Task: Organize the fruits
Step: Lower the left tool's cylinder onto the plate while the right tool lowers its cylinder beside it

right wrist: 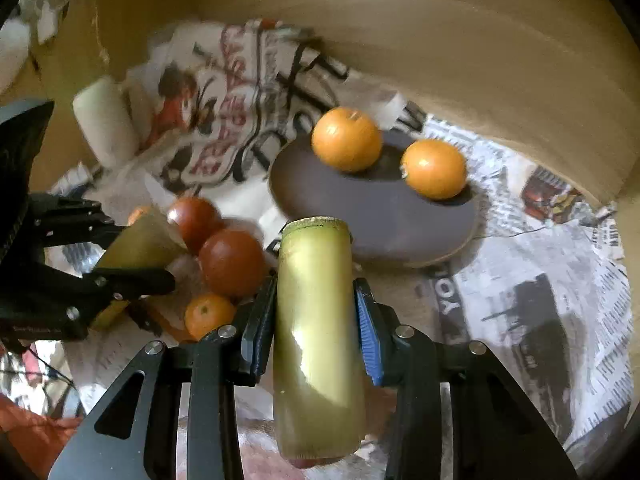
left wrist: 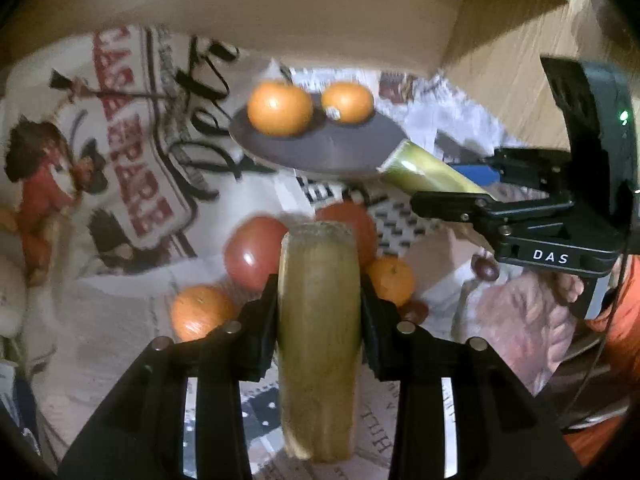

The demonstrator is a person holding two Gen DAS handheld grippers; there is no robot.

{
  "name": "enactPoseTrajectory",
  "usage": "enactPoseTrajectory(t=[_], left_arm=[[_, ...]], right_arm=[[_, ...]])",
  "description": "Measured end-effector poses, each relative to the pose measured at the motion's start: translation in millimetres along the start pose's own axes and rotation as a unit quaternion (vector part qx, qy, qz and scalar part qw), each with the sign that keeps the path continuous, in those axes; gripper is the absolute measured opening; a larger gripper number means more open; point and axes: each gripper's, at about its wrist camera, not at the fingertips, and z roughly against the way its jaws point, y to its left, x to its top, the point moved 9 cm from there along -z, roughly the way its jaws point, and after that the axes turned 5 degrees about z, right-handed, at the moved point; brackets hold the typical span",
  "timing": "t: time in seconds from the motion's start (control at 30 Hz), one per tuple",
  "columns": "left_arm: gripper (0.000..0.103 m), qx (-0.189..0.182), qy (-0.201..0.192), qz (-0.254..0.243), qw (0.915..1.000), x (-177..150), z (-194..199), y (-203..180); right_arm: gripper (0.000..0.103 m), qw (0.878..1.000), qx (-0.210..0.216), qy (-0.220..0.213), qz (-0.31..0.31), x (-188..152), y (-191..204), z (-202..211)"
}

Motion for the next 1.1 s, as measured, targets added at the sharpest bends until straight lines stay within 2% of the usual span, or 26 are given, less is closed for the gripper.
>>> enactPoseTrajectory(t=[0.2,0.47,0.77,1.1], left_arm=[[0.036,-0.006,-0.042,0.004,0.9991,25.4,30.8,-4.9],[0.036,-0.014,-0.077,-0.007,0.9969,56.6,46.8,-20.6],[0.036,-0.022,-0.097,-0.022,0.9948,90.3,42.8,-43.2],[0.036,-0.025,-0.094,-0.021,0.9951,123.6,8.1,-50.0]], right_arm=[[0.035,0.999,-0.016,-0.043,-0.023,13.3,-19.2,27.6],[0.035,0.996,-0.031,-0.075,-0.028,23.8,-28.9,48.7],[0.035,0.994,-0.043,-0.094,-0.033,36.0,-43.8,56.7],[0.035,0.994,-0.05,-0.089,-0.032,53.6,-64.4,38.2]])
